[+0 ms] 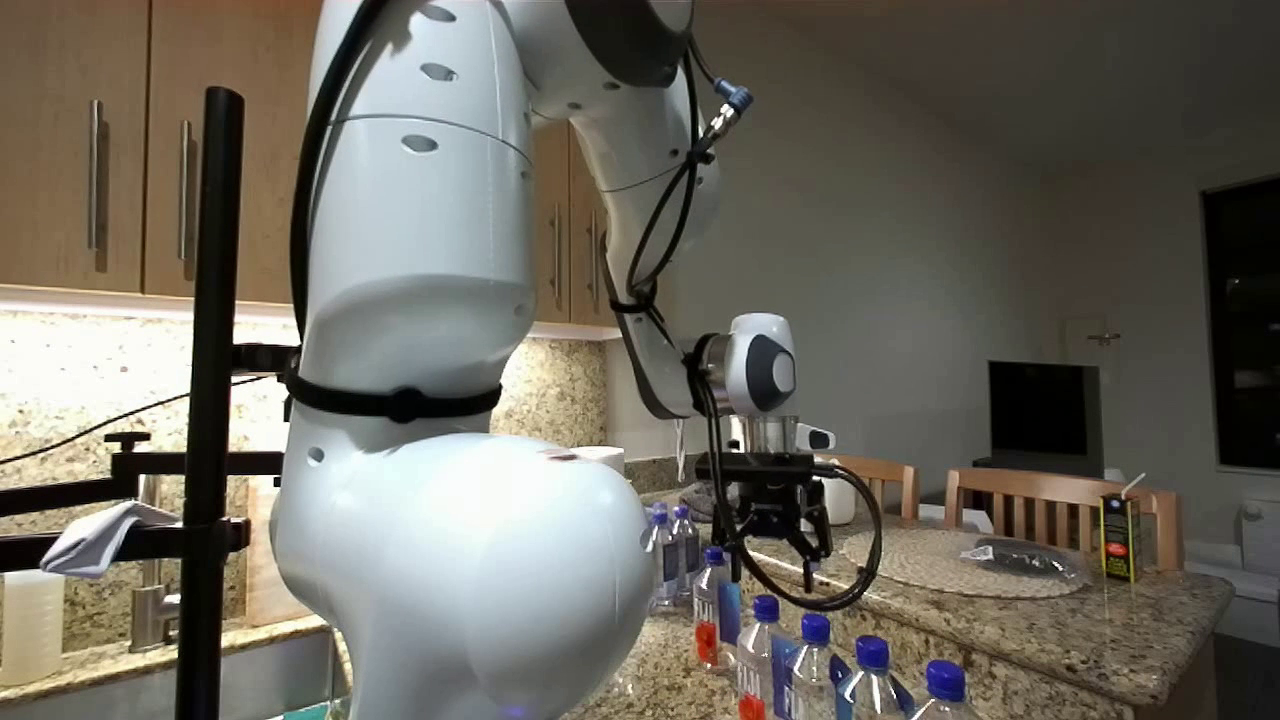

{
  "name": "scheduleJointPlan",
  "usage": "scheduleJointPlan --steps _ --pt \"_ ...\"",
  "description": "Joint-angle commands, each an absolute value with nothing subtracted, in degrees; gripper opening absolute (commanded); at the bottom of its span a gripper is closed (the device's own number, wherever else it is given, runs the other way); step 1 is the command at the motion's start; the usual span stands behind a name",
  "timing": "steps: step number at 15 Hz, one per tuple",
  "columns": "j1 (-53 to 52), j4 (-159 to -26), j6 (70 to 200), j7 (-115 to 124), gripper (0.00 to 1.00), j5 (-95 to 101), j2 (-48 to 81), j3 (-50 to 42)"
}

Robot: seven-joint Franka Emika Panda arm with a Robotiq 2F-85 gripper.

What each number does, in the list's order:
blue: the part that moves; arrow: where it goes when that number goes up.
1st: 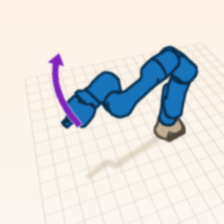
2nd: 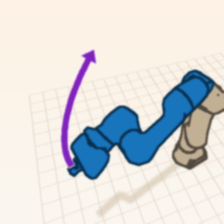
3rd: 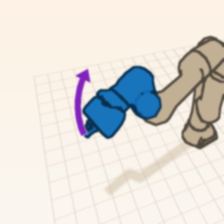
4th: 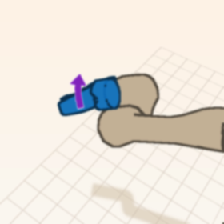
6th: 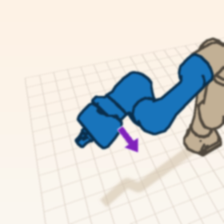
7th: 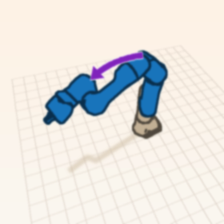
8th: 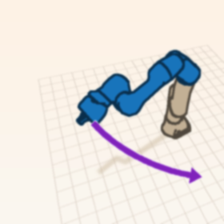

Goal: Arrange the bottles on the counter in a straight line

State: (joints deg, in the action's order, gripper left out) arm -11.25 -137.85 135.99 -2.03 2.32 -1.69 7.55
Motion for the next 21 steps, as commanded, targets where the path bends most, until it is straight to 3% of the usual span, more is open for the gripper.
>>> scheduleJointPlan --steps 1,21 --pt "-10.34 -134.61 137.38 -1.72 1.0 3.21 -2.45 8.08" --pt "-18.56 -110.94 135.28 4.1 1.0 4.58 21.33 12.36"
